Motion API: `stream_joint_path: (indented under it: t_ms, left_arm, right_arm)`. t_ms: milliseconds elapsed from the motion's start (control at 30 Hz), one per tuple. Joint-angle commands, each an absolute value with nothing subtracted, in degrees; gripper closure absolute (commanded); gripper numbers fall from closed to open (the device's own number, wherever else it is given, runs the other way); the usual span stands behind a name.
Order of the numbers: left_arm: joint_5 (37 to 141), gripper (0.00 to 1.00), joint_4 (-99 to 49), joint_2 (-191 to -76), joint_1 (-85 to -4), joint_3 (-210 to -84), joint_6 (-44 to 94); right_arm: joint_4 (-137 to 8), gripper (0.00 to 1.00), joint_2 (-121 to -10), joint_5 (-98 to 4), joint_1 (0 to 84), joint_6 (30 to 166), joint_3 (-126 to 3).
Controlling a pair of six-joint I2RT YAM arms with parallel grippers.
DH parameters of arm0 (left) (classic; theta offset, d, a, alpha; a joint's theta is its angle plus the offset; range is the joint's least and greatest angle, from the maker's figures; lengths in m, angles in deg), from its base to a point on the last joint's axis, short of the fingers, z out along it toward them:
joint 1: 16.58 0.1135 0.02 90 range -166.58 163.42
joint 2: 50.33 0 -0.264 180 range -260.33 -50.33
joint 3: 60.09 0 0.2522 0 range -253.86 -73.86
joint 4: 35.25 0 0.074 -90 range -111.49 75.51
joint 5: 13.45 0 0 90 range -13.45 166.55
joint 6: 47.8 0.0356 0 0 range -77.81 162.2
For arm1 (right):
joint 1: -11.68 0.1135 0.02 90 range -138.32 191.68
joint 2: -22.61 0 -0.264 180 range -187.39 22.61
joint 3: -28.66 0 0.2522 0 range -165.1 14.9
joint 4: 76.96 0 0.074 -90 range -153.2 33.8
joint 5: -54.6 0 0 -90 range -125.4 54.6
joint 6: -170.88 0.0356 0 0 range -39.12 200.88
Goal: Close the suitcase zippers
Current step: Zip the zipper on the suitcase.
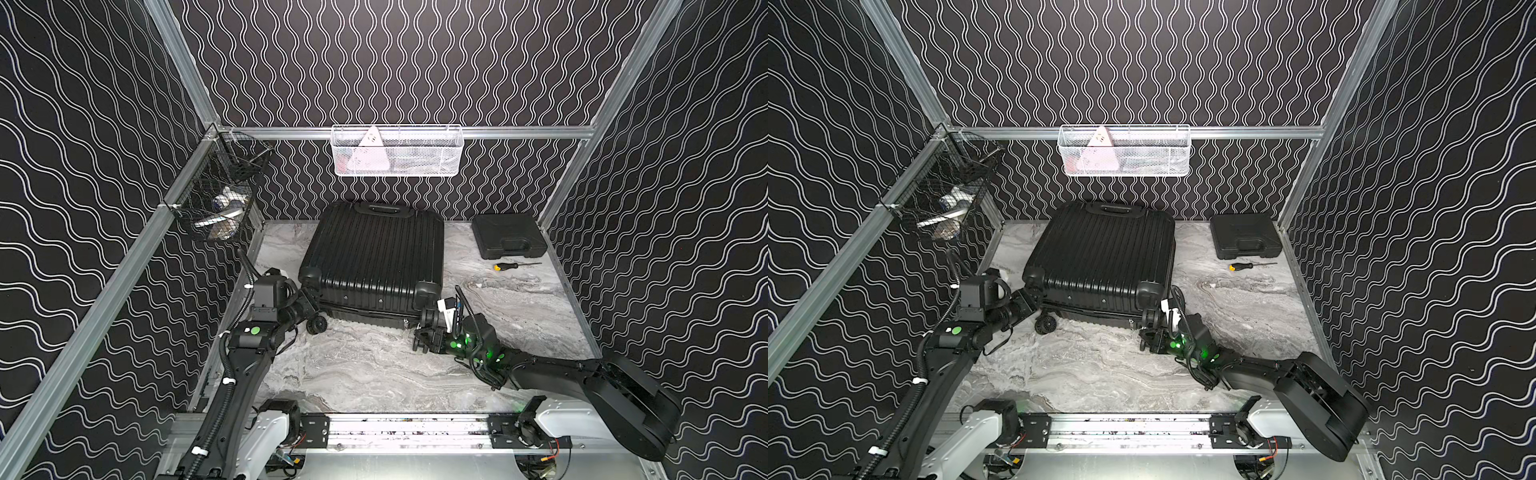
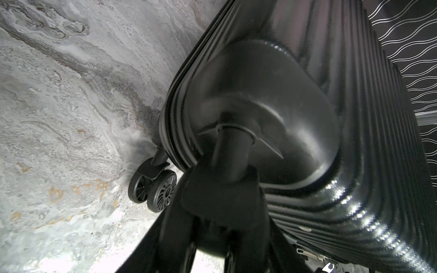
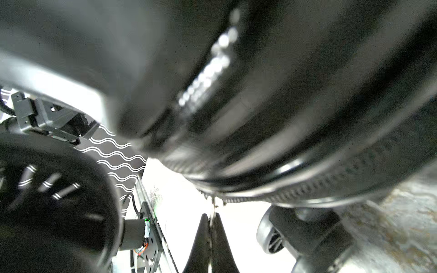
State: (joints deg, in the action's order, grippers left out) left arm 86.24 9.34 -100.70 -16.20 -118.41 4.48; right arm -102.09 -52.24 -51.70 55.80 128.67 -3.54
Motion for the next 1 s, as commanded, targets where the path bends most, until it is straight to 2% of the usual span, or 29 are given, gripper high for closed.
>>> stream_joint_path:
  t_ms: [0,400,667,767,967]
  left_arm:
    - [96.62,0.70,4.14,-100.95,-17.54,-118.42,2.22]
    - [96.76,0.70,3.48,-101.66,-18.34,-118.33,2.02]
    - [97.04,0.70,3.59,-101.93,-18.51,-118.83,2.51]
    - [96.19,0.67,4.66,-102.00,-18.51,-119.24,3.88]
    - [96.84,0.55,3.71,-101.51,-18.51,-118.23,5.45]
  right_arm:
    - [-108.12,1.00,-52.87,-64.18,56.58,127.11,-4.41]
    - [-114.79,1.00,-54.84,-71.22,56.84,127.78,-3.97]
    - [-117.04,1.00,-56.66,-71.79,57.21,128.46,-4.28]
    - [-109.85,1.00,-53.61,-67.02,57.21,125.82,-3.91]
    - [-83.42,1.00,-43.21,-49.82,57.12,118.13,-5.11]
